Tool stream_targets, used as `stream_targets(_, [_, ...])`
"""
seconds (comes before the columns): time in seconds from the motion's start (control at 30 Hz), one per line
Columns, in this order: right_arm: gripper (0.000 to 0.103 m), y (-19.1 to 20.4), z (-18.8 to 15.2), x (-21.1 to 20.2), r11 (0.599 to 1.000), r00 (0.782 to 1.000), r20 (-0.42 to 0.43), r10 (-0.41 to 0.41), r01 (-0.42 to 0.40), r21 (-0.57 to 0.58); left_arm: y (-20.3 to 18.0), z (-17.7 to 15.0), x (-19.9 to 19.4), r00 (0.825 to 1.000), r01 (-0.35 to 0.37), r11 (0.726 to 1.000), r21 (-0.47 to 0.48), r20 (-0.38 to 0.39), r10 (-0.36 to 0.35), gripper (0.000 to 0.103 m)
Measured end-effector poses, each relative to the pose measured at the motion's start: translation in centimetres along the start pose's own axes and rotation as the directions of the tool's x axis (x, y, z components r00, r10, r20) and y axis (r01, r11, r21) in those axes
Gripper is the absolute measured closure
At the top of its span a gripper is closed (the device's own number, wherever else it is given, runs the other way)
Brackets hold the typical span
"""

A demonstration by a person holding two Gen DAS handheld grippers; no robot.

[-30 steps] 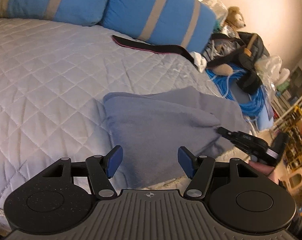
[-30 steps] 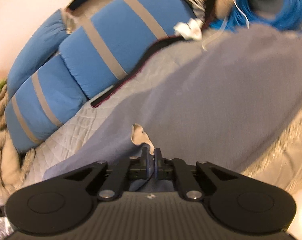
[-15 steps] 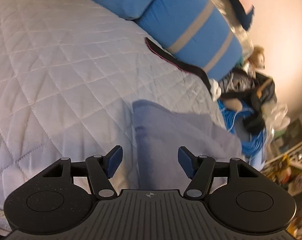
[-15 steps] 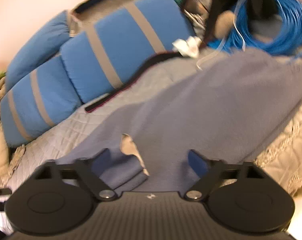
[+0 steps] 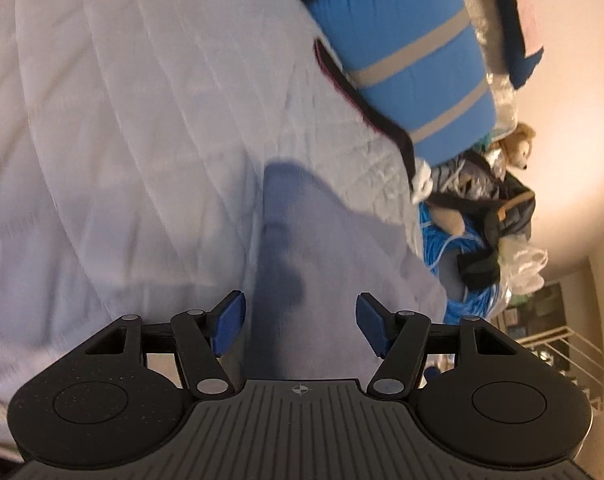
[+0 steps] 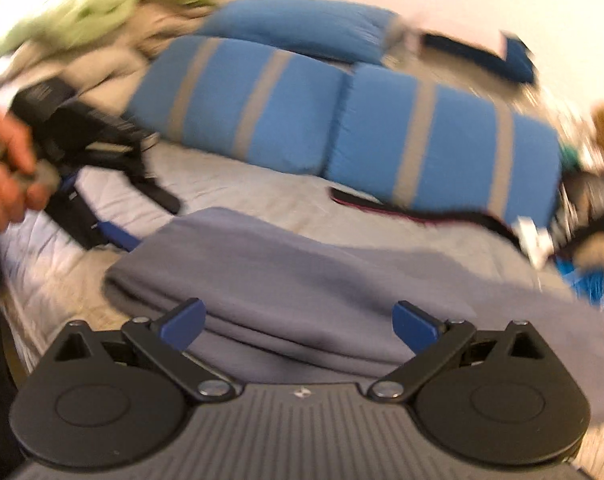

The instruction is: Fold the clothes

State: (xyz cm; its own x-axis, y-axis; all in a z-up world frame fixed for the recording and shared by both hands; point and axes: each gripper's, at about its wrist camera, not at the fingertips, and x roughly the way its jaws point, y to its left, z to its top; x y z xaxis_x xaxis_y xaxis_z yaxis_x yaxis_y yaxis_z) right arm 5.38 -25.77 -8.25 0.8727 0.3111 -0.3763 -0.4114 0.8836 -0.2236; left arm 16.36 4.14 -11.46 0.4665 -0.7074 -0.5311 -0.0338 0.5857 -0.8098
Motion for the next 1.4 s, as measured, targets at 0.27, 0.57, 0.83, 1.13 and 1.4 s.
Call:
stream_targets(0.27, [0.000, 6.3, 0.9, 0.8, 0.951, 0.997, 0.073, 0.023, 0.000, -0.309, 0.7, 0.3, 0.1, 0.997, -0.008, 0.998, -0.058, -0.075, 0.003, 0.087])
stream_targets(0.57, [0.000, 12.0, 0.7, 3.8, 0.829, 0.992, 0.125, 0.005, 0.066, -0.555, 1.1, 1.1, -0.6, 0.991, 0.087, 0.976, -0.198, -0.082, -0.105, 0.087])
stream_targets(0.83, [0.089, 12.7, 2.2, 5.5, 0.815, 0.999, 0.043, 0.014, 0.013, -0.580, 1.8, 1.8, -0.9, 0.989, 0.137, 0.977, -0.166, -0.026, -0.143, 0.070])
stream_targets(1.13, [0.092, 12.0, 2.7, 4.3, 0.812, 0.999, 0.026, 0.033, -0.012, -0.584, 3.2, 4.5, 1.8, 0.980, 0.194, 0.944, -0.268, 0.011, -0.198, 0.044])
stream_targets(1.4, [0.103, 11.5, 3.0, 3.4, 0.817, 0.998, 0.034, 0.058, -0.028, -0.576, 1.1, 6.5, 5.0, 0.997, 0.079, 0.983, -0.166, -0.010, -0.082, 0.091])
